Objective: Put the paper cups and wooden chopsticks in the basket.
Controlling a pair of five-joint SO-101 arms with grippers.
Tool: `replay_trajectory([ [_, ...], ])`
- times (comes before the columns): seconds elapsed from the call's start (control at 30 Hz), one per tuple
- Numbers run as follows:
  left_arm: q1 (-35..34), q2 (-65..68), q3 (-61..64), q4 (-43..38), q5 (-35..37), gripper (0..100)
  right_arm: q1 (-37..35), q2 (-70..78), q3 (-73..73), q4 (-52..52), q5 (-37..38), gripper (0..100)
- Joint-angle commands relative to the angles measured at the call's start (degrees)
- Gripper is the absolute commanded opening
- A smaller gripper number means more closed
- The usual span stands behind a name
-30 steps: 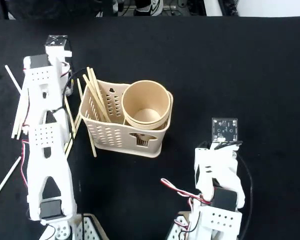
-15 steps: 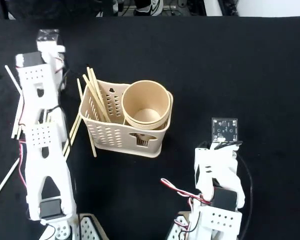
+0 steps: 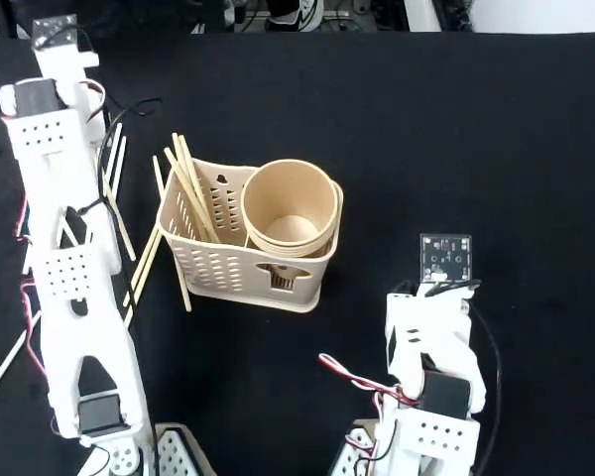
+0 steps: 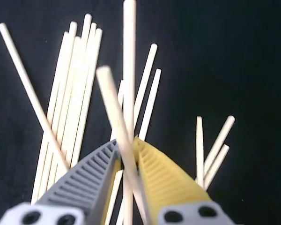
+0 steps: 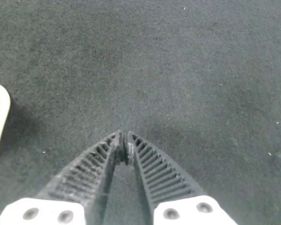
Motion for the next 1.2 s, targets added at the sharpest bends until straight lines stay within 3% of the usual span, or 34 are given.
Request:
replay_trajectory([
  [0.0,0.13,-13.27,8.75,0.26,2.20,3,-0.35,-3.91,-0.22,0.26,-0.35,1.5],
  [0.43,2.24,-61.54,54.55,-3.43,3.43,3,-0.35,-3.91,-0.22,0.26,-0.35,1.5],
  [0.97,9.27,-115.52,113.71,-50.02,3.69,3,-0.35,-3.91,-0.22,0.26,-0.35,1.5],
  [1.17,9.71,-131.25,124.26,-57.49,3.87,3,-0.35,-3.91,-0.22,0.26,-0.35,1.5],
])
